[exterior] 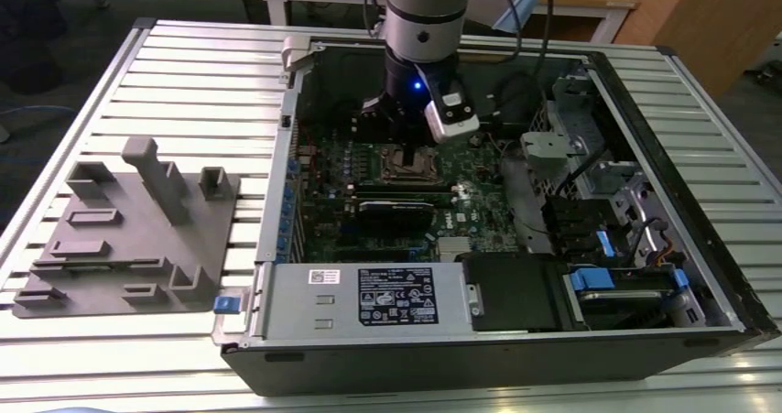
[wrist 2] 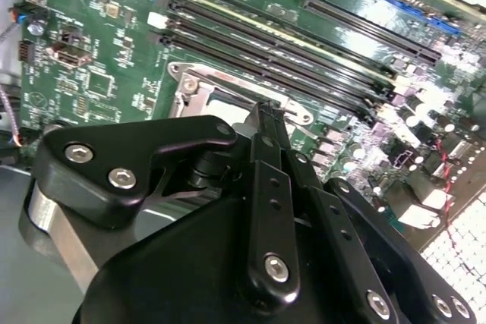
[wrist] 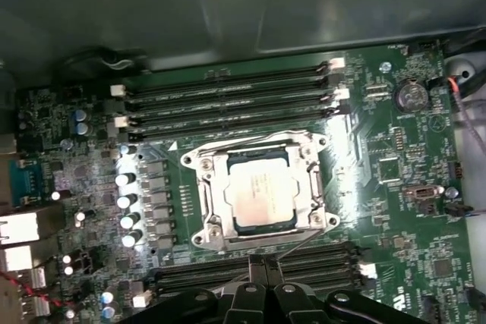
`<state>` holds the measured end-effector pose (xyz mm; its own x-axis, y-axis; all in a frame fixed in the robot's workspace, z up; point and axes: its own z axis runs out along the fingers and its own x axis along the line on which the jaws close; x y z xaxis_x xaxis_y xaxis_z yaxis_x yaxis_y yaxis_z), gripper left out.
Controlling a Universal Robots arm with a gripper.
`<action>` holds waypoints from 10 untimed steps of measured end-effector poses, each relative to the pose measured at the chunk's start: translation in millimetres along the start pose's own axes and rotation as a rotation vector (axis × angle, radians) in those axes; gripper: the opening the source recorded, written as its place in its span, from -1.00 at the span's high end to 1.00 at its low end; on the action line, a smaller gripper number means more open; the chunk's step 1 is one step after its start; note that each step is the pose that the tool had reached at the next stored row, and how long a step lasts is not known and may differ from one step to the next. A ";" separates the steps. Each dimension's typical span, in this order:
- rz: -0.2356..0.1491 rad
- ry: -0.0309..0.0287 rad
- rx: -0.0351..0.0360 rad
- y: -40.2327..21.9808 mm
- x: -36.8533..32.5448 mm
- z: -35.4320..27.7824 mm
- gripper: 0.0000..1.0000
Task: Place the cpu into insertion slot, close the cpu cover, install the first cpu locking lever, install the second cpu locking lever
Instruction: 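Install the second cpu locking lever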
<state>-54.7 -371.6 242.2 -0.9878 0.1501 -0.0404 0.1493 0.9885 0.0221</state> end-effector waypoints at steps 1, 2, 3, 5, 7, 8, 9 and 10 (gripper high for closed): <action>0.000 -0.0004 -0.0001 -0.5 1.8 0.1 0.79; 0.000 -0.0009 -0.0002 -1.0 3.5 0.3 0.79; 0.000 -0.0014 -0.0003 -1.3 4.9 0.4 0.79; 0.000 -0.0016 -0.0003 -1.4 5.7 0.4 0.79; 0.000 -0.0017 -0.0002 -1.4 5.8 0.4 0.79; 0.000 -0.0017 -0.0002 -1.5 5.8 0.4 0.79; 0.000 -0.0017 -0.0003 -1.4 5.9 0.4 0.79; 0.000 -0.0016 -0.0002 -1.5 5.9 0.4 0.79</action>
<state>-60.8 -372.1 241.5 -0.9878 0.1502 -0.0420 0.1493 0.9885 0.0224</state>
